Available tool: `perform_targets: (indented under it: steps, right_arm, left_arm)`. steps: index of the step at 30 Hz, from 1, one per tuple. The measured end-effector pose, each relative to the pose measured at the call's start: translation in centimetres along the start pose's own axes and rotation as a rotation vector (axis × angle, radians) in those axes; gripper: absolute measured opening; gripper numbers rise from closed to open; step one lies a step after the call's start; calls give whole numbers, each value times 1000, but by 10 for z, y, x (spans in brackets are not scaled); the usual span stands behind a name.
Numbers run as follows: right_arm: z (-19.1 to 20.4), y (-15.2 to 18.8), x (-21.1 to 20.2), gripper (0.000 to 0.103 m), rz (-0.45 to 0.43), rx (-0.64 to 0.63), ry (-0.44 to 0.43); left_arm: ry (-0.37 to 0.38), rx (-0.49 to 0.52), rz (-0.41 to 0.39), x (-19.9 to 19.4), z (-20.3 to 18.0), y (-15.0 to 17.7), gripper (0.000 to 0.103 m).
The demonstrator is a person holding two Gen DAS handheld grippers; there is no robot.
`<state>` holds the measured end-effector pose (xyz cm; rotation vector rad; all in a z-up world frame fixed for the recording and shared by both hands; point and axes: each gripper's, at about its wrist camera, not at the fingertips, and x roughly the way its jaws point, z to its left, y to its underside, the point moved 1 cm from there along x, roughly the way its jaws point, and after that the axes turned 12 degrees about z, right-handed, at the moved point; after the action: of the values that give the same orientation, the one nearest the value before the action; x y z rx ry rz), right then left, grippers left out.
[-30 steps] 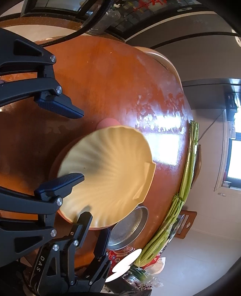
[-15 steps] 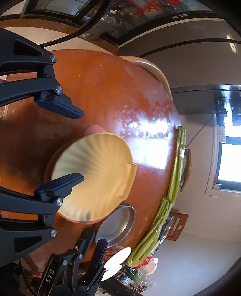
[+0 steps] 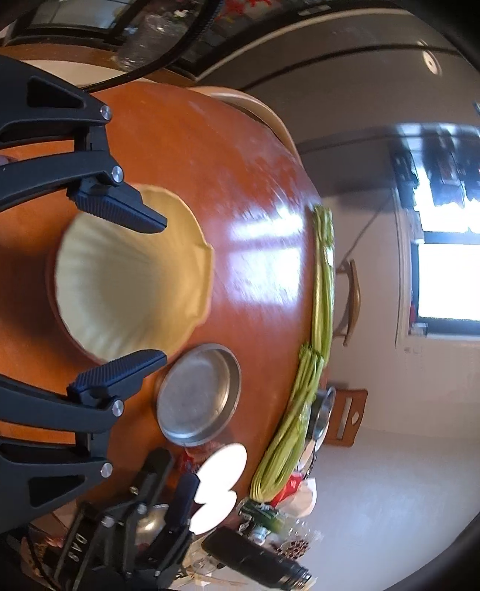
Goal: Organize plates and bowls
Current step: 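Open the right tool, release the cream plate and withdraw, then grasp the shallow steel tray rim with the right tool and lift it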
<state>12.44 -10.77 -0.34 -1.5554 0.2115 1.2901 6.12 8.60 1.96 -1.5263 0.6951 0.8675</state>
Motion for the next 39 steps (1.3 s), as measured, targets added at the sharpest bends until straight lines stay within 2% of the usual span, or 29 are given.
perform_targets:
  steps: [13, 19, 22, 30, 39]
  right_arm:
    - [-38, 13, -4, 56, 12, 134, 1]
    - [-50, 14, 7, 56, 40, 194, 3]
    - [-50, 13, 12, 56, 45, 193, 38]
    - [-55, 10, 31, 56, 73, 252, 12]
    - [-62, 7, 56, 56, 123, 302, 3]
  left_arm:
    - [47, 108, 49, 28, -48, -49, 68]
    - [36, 132, 89, 49, -54, -65, 72]
    - [34, 138, 119, 63, -57, -74, 72]
    - [51, 154, 201, 101, -66, -90, 73]
    - [72, 155, 270, 135, -68, -93, 72]
